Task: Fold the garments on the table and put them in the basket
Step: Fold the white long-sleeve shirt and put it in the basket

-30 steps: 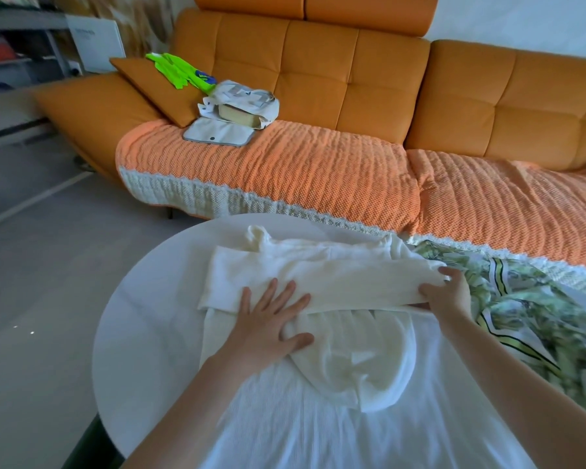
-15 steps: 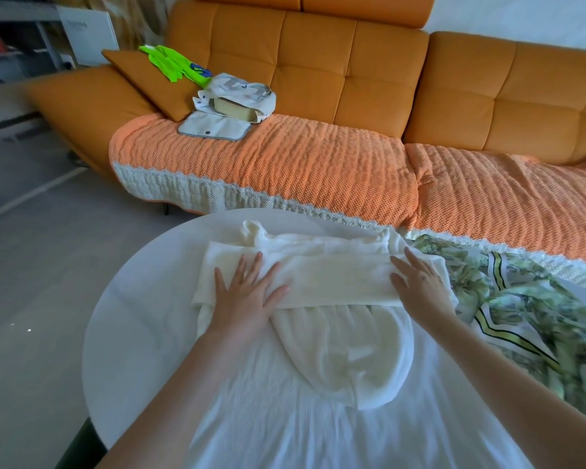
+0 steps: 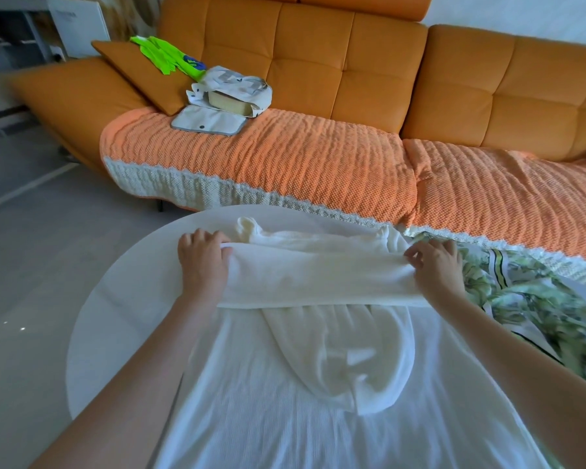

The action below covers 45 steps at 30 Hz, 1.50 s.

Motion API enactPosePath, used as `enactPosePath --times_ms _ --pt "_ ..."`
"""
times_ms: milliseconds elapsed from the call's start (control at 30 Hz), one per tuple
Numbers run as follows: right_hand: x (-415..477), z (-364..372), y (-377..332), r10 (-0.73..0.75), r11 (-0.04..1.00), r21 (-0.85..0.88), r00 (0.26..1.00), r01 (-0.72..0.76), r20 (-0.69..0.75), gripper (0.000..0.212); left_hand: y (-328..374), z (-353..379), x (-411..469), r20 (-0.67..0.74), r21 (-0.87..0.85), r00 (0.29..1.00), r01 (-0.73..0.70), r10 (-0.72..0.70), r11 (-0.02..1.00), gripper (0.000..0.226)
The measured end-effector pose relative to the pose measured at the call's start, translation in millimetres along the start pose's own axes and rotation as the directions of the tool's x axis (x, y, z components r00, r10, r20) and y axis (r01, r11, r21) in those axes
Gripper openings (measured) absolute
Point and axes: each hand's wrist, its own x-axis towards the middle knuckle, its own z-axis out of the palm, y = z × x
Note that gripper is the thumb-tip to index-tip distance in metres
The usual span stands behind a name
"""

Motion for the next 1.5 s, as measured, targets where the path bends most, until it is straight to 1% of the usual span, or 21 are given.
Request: enactPosePath --times_ms 100,200,267,300,367,400,500,567,633,667,700,733,767,833,900,967,1100,1167,1267,1400,1500 --pt "1 2 -2 0.014 1.000 -0.021 0.999 -0.015 -0.039 0.021 7 0 -6 0.005 0.014 0.998 0.062 -0.062 0.998 0.029" --pt "-16 8 -7 -0.034 0.999 0.008 0.997 0.034 0.072 0.045 16 4 -25 -0.043 -0.028 0.990 -0.136 0.135 0.990 0.043" --pt "-31 11 -12 -0.146 0.988 0.062 0.983 0.140 0.111 0.048 19 5 -43 0.092 -0.089 0.958 -0.265 0.273 0.960 0.045" --pt "-37 13 -15 -0.191 0.980 0.087 0.963 0.178 0.189 0.050 20 4 -52 0.222 -0.075 0.933 -0.272 0.282 0.959 0.059" --pt "-48 20 -17 -0.195 0.980 0.046 0.888 0.194 0.417 0.054 16 7 -66 0.401 0.045 0.889 -0.262 0.223 0.964 0.083" --pt "-50 23 -17 -0.167 0.981 -0.005 0.854 0.195 0.492 0.054 15 8 -69 0.438 0.077 0.880 -0.243 0.186 0.967 0.084" --pt "-46 23 -18 -0.125 0.975 -0.084 0.821 0.205 0.557 0.054 23 3 -63 0.541 0.085 0.835 -0.173 0.101 0.981 0.060" --pt "-42 21 -20 -0.117 0.969 -0.107 0.794 0.223 0.596 0.055 26 -5 -52 0.600 0.024 0.794 -0.143 0.100 0.989 0.057" --pt "-40 15 -24 -0.108 0.974 -0.090 0.777 0.207 0.620 0.056 20 -16 -42 0.550 -0.125 0.824 -0.080 0.136 0.989 0.063" --pt "-43 11 -30 -0.120 0.981 -0.055 0.797 0.188 0.591 0.057 14 -22 -39 0.420 -0.227 0.897 -0.043 0.138 0.973 0.063" --pt "-47 6 -38 -0.142 0.985 -0.004 0.837 0.170 0.529 0.059 8 -30 -36 0.251 -0.304 0.964 -0.004 0.084 0.953 0.055" --pt "-54 -1 -51 -0.181 0.983 0.052 0.876 0.177 0.447 0.064 -3 -33 -33 0.127 -0.344 0.992 0.057 -0.014 0.937 0.042" --pt "-63 -8 -69 -0.233 0.973 0.097 0.896 0.211 0.378 0.067 -11 -38 -30 0.089 -0.351 0.988 0.148 -0.125 0.924 0.036" --pt "-85 -16 -112 -0.331 0.941 0.181 0.885 0.285 0.326 0.053 -27 -44 -23 0.237 -0.324 0.919 0.381 -0.315 0.866 0.038" --pt "-111 -15 -158 -0.401 0.911 0.254 0.843 0.325 0.357 0.051 -37 -43 -15 0.420 -0.327 0.806 0.562 -0.416 0.760 0.044" --pt "-133 -9 -200 -0.417 0.900 0.315 0.807 0.301 0.419 0.055 -42 -42 -6 0.513 -0.393 0.737 0.658 -0.440 0.643 0.055" --pt "-157 6 -256 -0.392 0.915 0.304 0.753 0.263 0.529 0.077 -35 -46 3 0.601 -0.439 0.686 0.713 -0.411 0.547 0.026" --pt "-160 14 -270 -0.342 0.938 0.239 0.773 0.250 0.534 0.083 -31 -45 6 0.606 -0.467 0.697 0.703 -0.385 0.536 0.019" --pt "-160 22 -276 -0.299 0.953 0.117 0.795 0.280 0.528 0.078 -27 -42 5 0.552 -0.591 0.768 0.635 -0.326 0.497 0.019" --pt "-159 21 -273 -0.314 0.949 0.153 0.808 0.275 0.499 0.053 -30 -40 2 0.407 -0.555 0.860 0.500 -0.308 0.665 0.016" --pt "-152 13 -267 -0.325 0.942 0.248 0.790 0.224 0.520 0.052 -26 -45 6 0.391 -0.487 0.886 0.429 -0.249 0.760 0.015"
